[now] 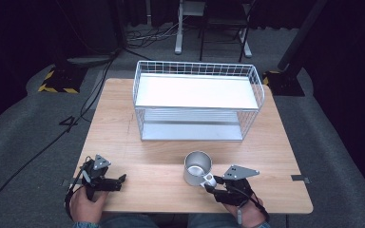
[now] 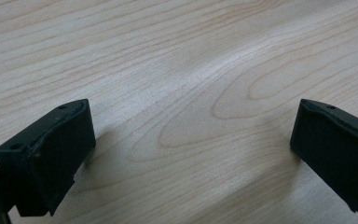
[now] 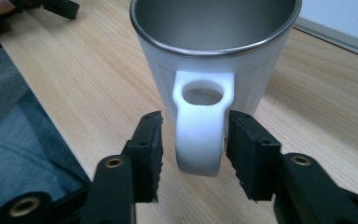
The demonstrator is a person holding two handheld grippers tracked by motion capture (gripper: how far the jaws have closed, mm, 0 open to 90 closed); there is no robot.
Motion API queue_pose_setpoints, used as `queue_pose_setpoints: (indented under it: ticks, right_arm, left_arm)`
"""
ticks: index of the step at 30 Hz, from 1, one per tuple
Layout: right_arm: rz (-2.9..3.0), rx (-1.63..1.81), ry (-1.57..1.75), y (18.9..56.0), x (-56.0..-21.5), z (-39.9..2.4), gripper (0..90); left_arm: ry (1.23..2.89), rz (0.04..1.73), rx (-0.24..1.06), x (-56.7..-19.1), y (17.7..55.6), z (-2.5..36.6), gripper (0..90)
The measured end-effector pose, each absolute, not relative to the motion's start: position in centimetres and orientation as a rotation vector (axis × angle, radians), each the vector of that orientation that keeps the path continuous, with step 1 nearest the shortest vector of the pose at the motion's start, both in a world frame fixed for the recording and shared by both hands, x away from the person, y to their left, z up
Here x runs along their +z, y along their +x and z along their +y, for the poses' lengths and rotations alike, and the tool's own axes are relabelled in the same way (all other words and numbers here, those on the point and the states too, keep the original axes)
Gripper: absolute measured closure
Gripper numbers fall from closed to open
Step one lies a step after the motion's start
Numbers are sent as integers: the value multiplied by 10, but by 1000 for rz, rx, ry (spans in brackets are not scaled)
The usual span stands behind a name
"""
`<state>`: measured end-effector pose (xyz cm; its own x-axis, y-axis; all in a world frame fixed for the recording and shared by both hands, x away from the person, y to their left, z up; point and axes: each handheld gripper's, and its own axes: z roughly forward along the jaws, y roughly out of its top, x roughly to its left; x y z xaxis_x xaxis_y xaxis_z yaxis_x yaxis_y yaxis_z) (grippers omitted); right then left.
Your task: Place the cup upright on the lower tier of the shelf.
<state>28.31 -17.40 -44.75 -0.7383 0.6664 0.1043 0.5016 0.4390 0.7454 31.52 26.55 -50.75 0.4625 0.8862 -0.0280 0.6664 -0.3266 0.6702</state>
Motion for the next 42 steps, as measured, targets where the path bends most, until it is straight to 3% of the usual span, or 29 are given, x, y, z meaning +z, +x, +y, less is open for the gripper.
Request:
queue_pose_setpoints:
  ticks: [12,42]
  right_arm:
    - [2459,1140,1020,280,-444,-170,704]
    - [2369,1275,973,284,-422,-170,717]
  left_arm:
    - [2097,1286,461,-508,315,266,3]
    - [2096,1287,461,-508,315,265,3]
